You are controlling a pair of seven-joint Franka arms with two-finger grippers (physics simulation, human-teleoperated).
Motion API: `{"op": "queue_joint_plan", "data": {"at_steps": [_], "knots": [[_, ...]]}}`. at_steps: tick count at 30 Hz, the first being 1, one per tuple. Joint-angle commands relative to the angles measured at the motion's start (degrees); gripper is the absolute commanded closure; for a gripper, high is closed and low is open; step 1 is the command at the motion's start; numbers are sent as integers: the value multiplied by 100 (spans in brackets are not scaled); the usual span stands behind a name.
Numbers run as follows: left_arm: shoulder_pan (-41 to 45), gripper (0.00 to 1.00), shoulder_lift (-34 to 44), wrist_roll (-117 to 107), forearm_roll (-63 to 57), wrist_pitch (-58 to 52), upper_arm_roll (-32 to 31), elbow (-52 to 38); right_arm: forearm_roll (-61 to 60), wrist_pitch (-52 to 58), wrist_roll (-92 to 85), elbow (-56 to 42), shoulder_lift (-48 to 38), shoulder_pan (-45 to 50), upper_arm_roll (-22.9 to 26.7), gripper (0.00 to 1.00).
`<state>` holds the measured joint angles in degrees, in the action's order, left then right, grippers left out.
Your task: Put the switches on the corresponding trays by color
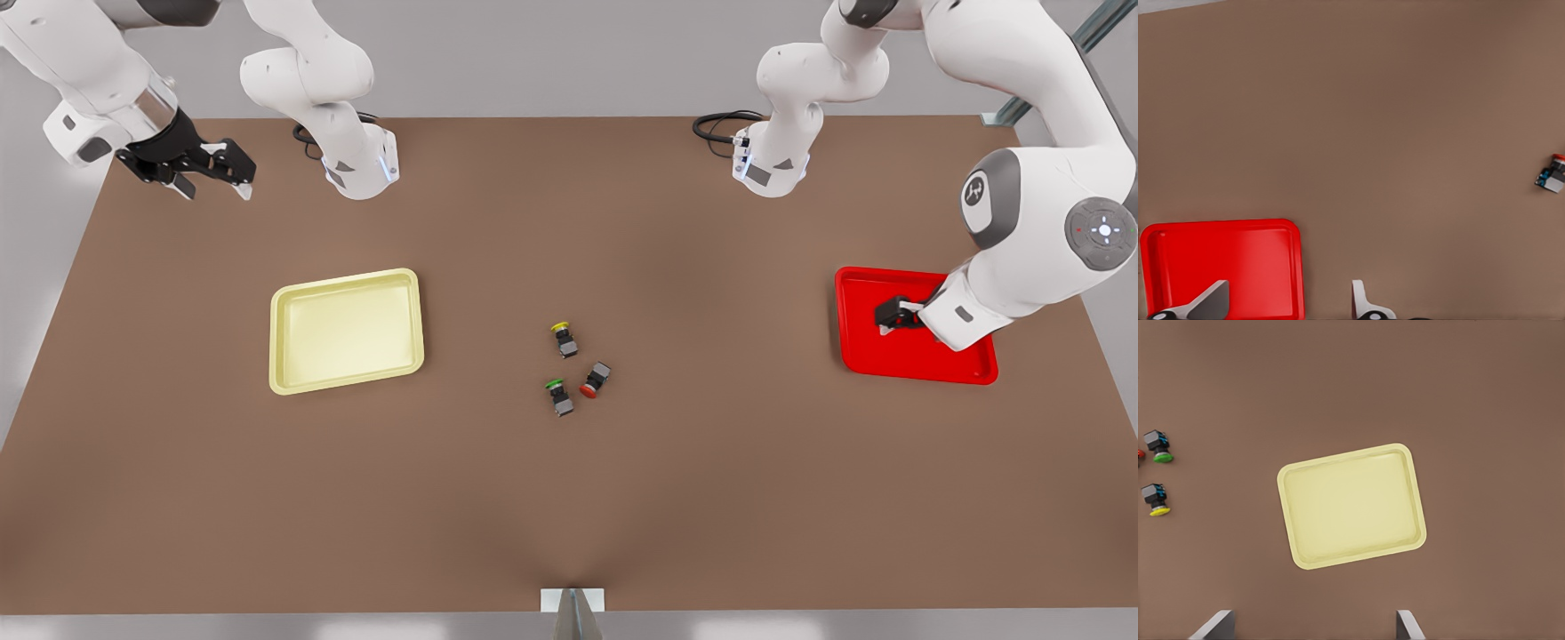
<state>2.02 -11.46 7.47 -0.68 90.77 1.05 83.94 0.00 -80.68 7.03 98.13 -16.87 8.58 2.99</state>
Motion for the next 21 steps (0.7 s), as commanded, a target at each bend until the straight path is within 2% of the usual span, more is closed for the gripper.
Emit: {"op": "queue_joint_plan", "data": {"at_steps": [1,4,6,9,14,16,20,21], "knots": [[0,0,3,9,-19,-7,0,-9,0,0,0,-4,0,3,0,0],[35,0,-5,-18,24,2,-175,-158,0,0,0,-13,-9,3,0,0],[210,0,-155,-52,-19,142,-597,-132,-9,0,0,-22,-9,3,0,0],[843,0,-461,-140,-37,591,-598,-105,-9,-61,-18,-22,8,20,-18,0],[1714,0,-1666,-975,-283,1653,-975,-158,-26,-334,-97,-13,334,108,-62,0],[1968,0,-2351,-1800,-590,1865,-1450,-474,-70,-308,-105,-4,342,108,-62,0],[2540,1,-3231,-2558,-758,2331,-1450,-1072,-88,-299,-105,-4,342,100,-53,0],[2540,3,-3274,-2514,-766,2357,-1450,-993,-88,-299,-105,-4,342,108,-53,0]]}}
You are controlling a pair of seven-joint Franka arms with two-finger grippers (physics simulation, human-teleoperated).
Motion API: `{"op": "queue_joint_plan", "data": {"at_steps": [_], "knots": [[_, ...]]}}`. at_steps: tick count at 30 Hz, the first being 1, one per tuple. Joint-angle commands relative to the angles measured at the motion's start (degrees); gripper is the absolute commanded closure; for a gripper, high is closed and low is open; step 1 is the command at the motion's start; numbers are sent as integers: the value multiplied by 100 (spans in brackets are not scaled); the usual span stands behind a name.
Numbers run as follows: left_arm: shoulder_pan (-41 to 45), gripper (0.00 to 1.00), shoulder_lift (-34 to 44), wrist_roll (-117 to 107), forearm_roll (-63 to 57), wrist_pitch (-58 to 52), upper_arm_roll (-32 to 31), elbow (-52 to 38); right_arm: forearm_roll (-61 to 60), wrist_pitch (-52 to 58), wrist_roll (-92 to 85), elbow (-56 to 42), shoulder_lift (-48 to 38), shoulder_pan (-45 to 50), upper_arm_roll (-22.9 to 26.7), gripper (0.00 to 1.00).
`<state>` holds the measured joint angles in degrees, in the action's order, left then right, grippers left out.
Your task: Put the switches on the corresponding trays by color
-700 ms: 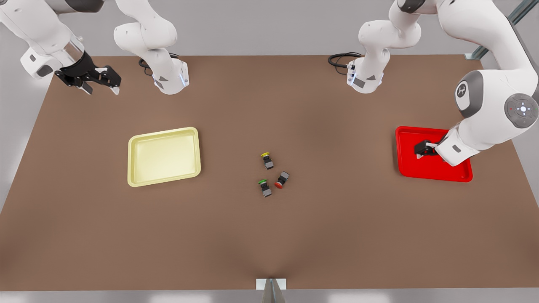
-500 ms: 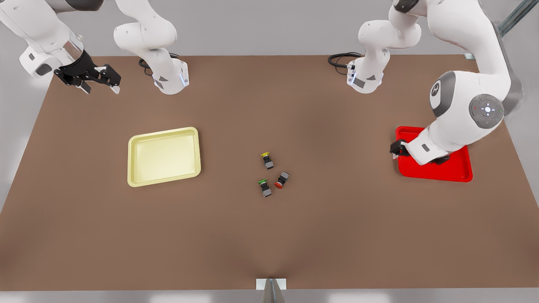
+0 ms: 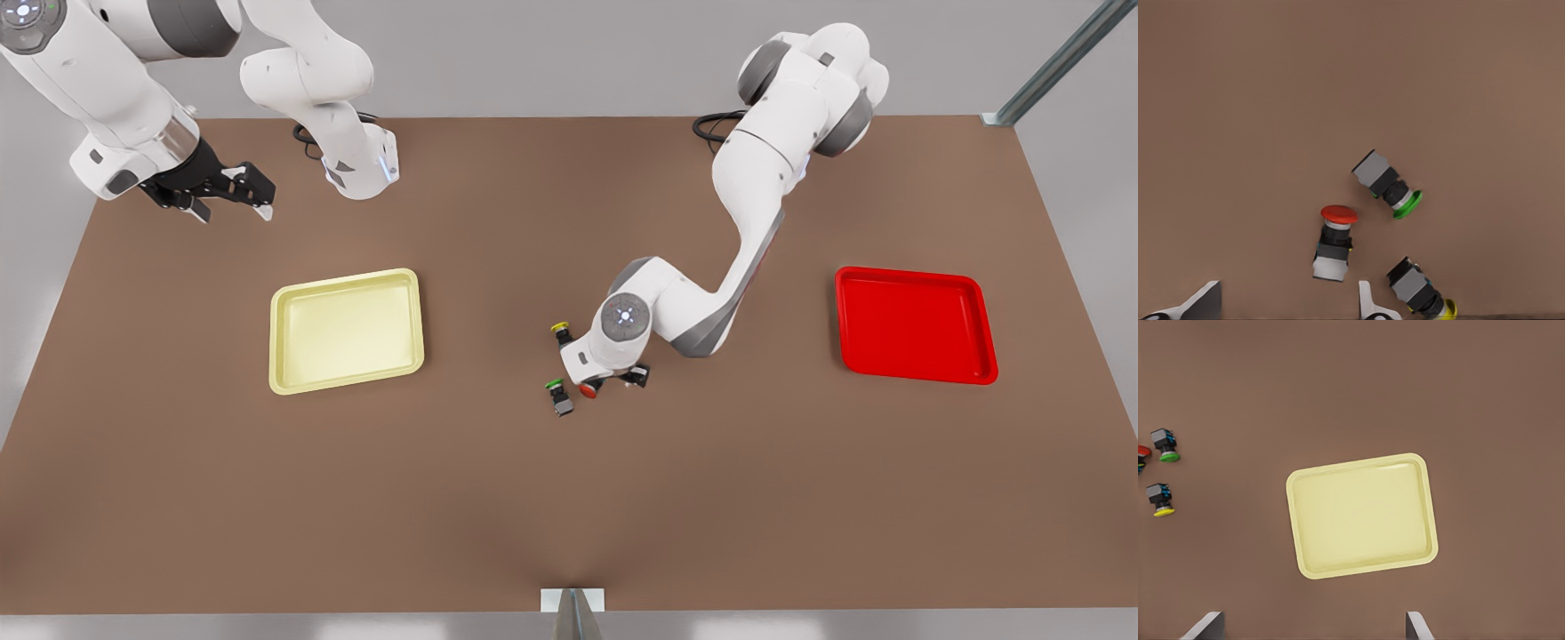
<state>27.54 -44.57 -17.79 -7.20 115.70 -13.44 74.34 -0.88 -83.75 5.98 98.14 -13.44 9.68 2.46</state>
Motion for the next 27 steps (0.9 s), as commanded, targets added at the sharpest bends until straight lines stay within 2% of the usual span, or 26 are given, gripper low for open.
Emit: {"op": "queue_joint_plan", "data": {"at_steps": [1,9,14,20,27], "knots": [[5,3,-7,-5,-106,48,0,10,0,-1,0,4,0,-1,0,0],[260,3,28,-1297,-9,901,0,907,-9,-10,0,56,9,-1,0,0],[269,3,-253,-1253,-53,1481,0,916,-9,-36,26,57,52,-10,0,0],[199,3,-456,329,-97,1446,44,872,-9,-27,70,57,61,-10,9,0],[199,3,-403,233,-18,1139,44,881,-9,-27,79,48,96,-10,9,0]]}}
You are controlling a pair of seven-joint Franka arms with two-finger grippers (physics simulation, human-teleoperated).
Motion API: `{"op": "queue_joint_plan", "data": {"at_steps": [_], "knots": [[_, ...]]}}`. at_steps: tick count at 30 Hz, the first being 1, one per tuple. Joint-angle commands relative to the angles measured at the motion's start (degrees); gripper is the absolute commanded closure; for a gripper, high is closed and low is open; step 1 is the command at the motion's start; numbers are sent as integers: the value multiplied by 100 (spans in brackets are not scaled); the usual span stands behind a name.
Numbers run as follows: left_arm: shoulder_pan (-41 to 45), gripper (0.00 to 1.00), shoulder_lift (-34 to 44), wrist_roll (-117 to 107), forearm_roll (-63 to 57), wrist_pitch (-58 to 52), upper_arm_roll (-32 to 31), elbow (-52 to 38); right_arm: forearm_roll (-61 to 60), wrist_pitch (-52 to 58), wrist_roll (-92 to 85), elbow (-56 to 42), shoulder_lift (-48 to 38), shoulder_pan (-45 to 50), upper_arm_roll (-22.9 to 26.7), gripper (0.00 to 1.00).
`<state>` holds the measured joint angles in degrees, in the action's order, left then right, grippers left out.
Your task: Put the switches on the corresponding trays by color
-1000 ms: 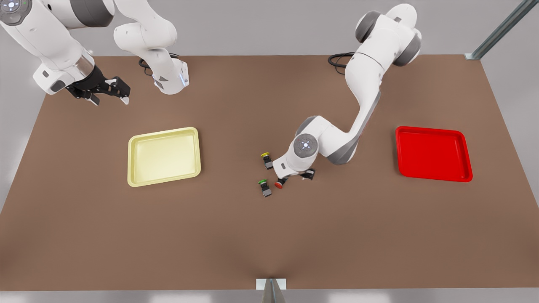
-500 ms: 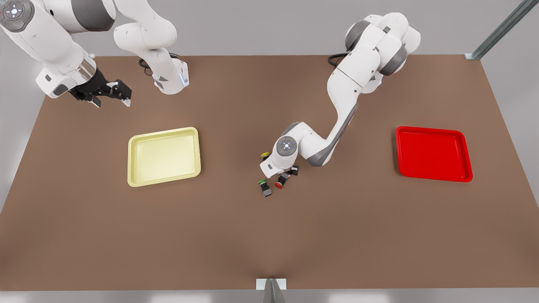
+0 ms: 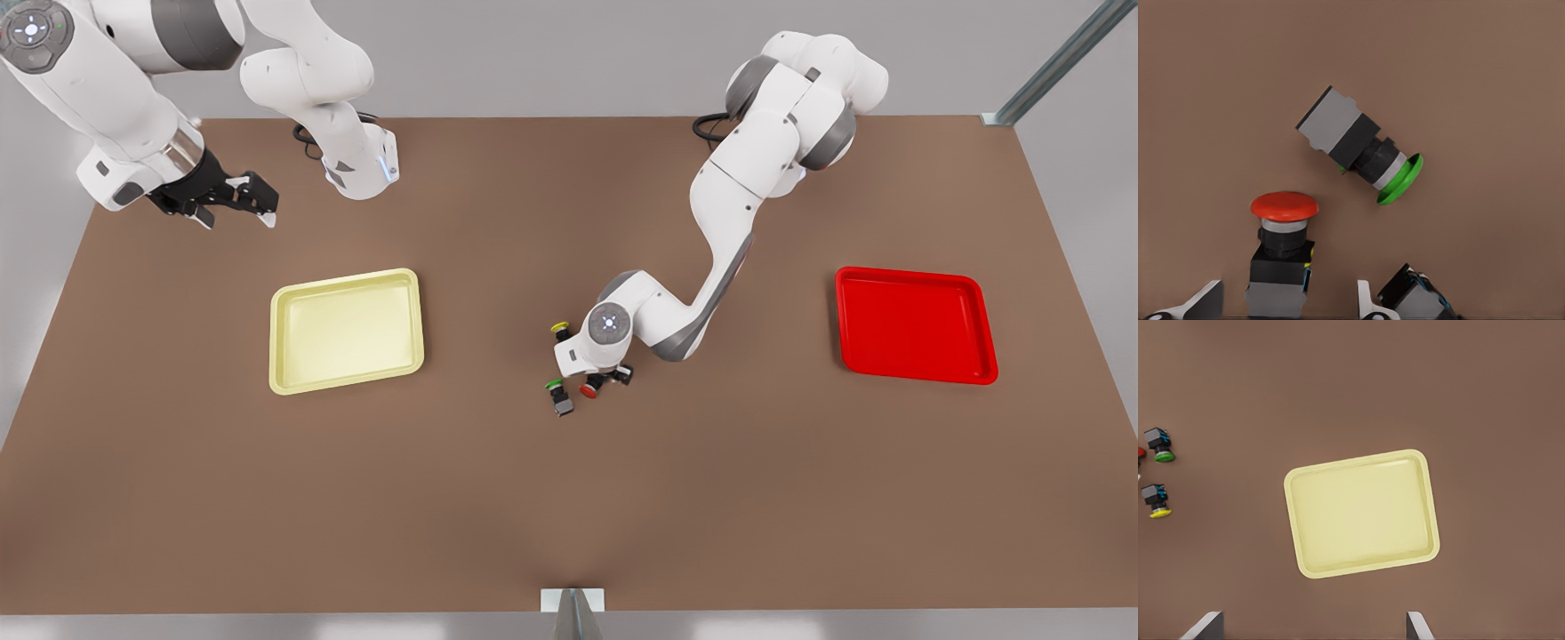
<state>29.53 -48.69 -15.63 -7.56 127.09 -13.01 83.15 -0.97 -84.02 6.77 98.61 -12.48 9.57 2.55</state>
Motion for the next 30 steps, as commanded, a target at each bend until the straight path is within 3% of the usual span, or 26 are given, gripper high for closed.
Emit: {"op": "queue_joint_plan", "data": {"at_steps": [1,7,9,10,12,19,25,30], "knots": [[0,3,0,-2,17,0,9,0,0,0,0,0,0,1,0,0],[9,3,8,-37,17,-299,-9,26,0,0,0,9,0,1,-9,0],[17,17,0,-72,17,-299,-18,17,0,0,0,0,0,1,-9,0],[18,18,0,-72,17,-281,-9,9,0,0,0,0,0,1,0,0],[18,13,17,-72,17,-150,-9,-9,0,0,0,-9,0,1,-9,0],[17,15,-62,-63,35,237,0,35,-9,-9,0,-9,0,1,-9,0],[9,33,-79,-54,35,220,0,35,-35,-9,0,-9,9,1,-9,0],[9,33,-97,-37,35,132,9,35,-70,-9,0,-9,8,1,-9,0]]}}
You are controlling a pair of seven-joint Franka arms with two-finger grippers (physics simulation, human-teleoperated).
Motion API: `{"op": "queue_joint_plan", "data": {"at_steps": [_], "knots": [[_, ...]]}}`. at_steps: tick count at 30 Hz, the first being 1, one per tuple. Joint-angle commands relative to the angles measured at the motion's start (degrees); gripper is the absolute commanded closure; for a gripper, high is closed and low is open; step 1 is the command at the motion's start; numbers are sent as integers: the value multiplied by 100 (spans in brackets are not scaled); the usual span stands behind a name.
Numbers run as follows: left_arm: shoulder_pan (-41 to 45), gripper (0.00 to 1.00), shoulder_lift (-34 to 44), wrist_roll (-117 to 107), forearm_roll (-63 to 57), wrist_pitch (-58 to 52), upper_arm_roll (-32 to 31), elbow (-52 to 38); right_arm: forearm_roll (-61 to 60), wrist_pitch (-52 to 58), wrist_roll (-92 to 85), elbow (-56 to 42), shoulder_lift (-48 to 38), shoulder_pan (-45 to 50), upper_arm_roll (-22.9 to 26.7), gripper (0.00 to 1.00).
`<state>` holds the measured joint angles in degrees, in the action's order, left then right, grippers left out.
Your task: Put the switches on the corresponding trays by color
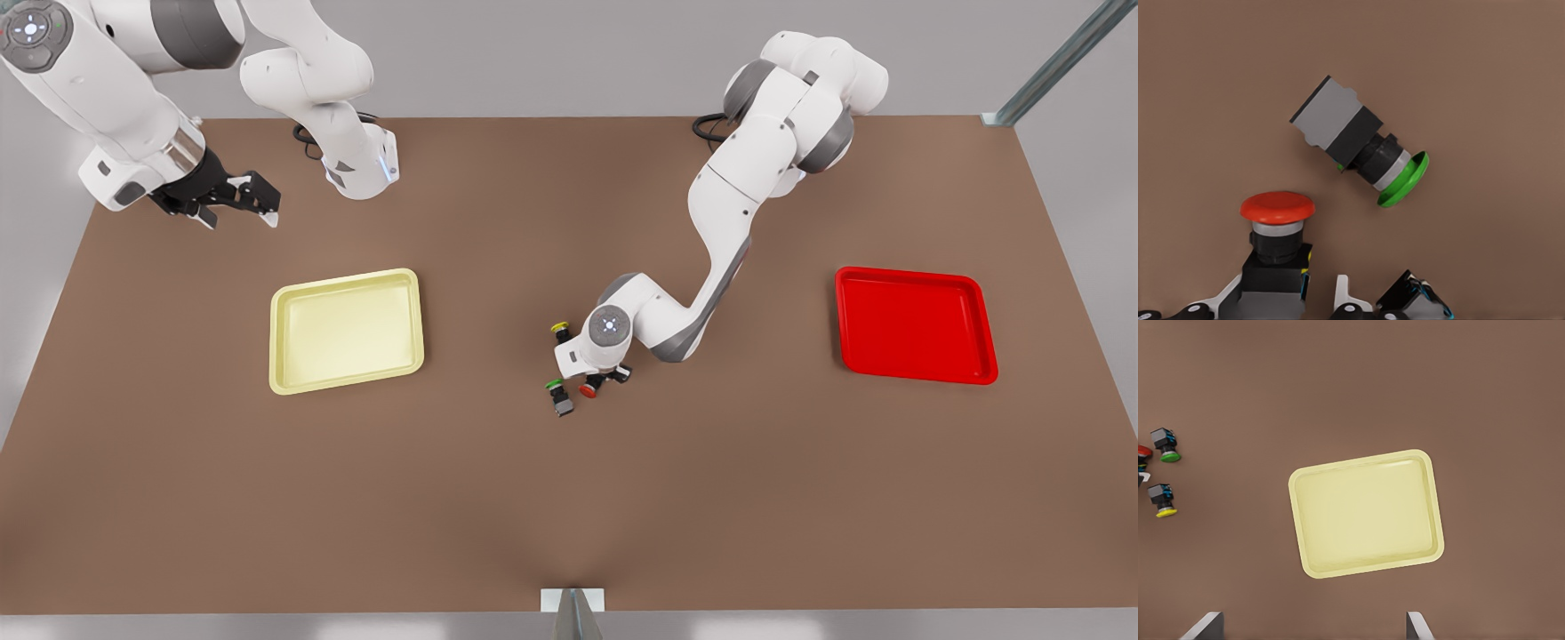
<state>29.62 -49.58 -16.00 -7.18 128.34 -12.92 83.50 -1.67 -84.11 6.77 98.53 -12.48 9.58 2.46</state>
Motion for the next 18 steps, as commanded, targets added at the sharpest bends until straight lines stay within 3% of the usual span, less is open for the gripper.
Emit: {"op": "queue_joint_plan", "data": {"at_steps": [1,18], "knots": [[0,33,1,0,-12,-2,0,0,0,0,0,0,0,0,0,0],[9,33,1,-229,-3,-230,0,-44,0,-26,-9,9,0,0,0,0]]}}
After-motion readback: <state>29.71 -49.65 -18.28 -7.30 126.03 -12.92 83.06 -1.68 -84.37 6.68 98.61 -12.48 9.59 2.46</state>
